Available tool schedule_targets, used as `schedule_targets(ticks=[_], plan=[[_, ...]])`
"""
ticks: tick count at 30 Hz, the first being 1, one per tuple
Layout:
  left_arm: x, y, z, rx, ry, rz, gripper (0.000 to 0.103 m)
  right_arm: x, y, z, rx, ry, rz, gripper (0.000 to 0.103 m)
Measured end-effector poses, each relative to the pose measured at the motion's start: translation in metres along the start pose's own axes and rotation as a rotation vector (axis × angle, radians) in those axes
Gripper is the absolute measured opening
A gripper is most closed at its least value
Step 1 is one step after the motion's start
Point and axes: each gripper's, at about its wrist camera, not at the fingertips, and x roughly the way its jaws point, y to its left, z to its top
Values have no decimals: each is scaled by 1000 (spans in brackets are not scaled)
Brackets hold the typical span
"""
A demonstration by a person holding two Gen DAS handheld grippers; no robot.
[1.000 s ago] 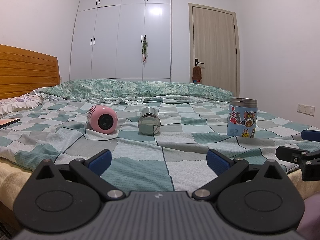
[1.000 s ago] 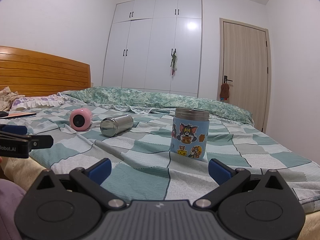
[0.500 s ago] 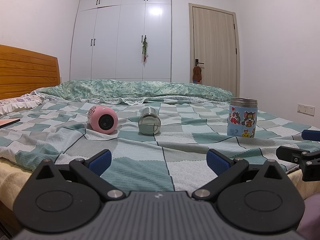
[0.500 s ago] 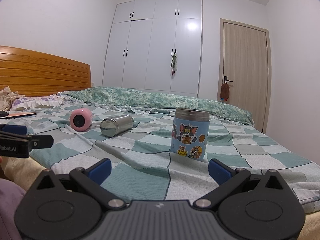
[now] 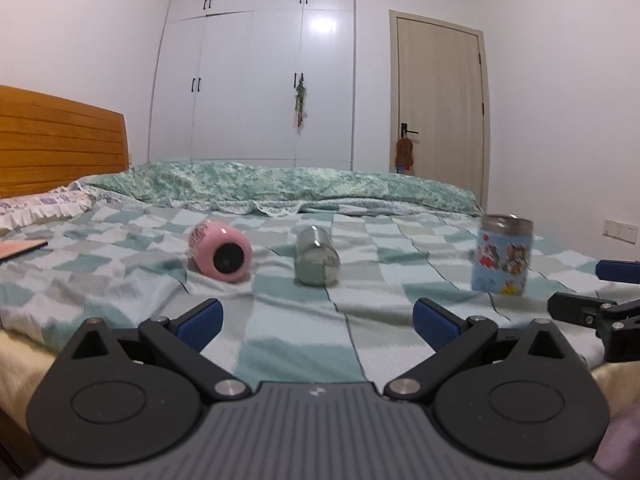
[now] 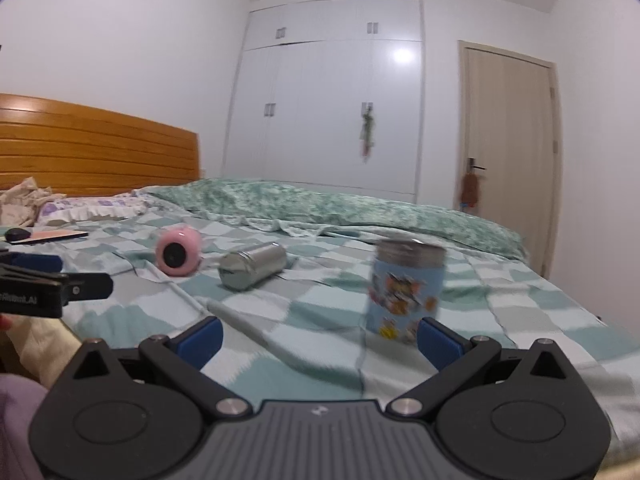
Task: Flip cup upright
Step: 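Move the right tool to the lying silver bottle and close on it, then lift the silver bottle with the right tool toward the left tool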
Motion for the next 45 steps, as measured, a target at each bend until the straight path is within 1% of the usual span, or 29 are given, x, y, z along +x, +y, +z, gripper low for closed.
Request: schedule_targets(ticks=[2,5,8,11,15,18,20,24,26,28,31,32,34,35,37,41,45], plan=[[9,9,11,3,2,14,103,19,6,14,-17,17,34,103],[28,26,27,-4,15,42,103,51,17,34,-31,49,56,103],[51,45,42,16,31,62,103,92,26,56,-31,105,58,103],[76,61,55,55,46,85,103,138,33,77,-13,151,47,103],[113,87,66,67,75,85,103,194,42,97,19,212,48,103],[142,105,70,75,102,74,103,239,50,106,35,276,47,103],[161,117,71,84,121,64,103,270,54,109,55,320,28,103],[197,141,71,111,161,52,103,322,59,107,120,428,5,103],[215,153,72,112,183,29,103,342,60,104,150,468,-9,103],[228,165,75,103,197,-14,103,362,63,100,178,502,-23,102],[242,180,79,89,210,-54,103,384,67,94,230,537,-22,96],[245,184,80,80,215,-63,103,389,68,91,250,552,-22,91],[250,191,80,63,218,-69,103,401,71,85,274,593,-25,77],[251,192,79,58,220,-68,103,406,72,80,302,616,-14,66],[251,195,78,47,226,-64,103,405,70,78,349,606,-19,64],[241,192,79,42,222,-68,103,390,66,81,387,572,-15,63],[223,184,86,31,206,-71,103,363,62,93,418,530,-9,63]])
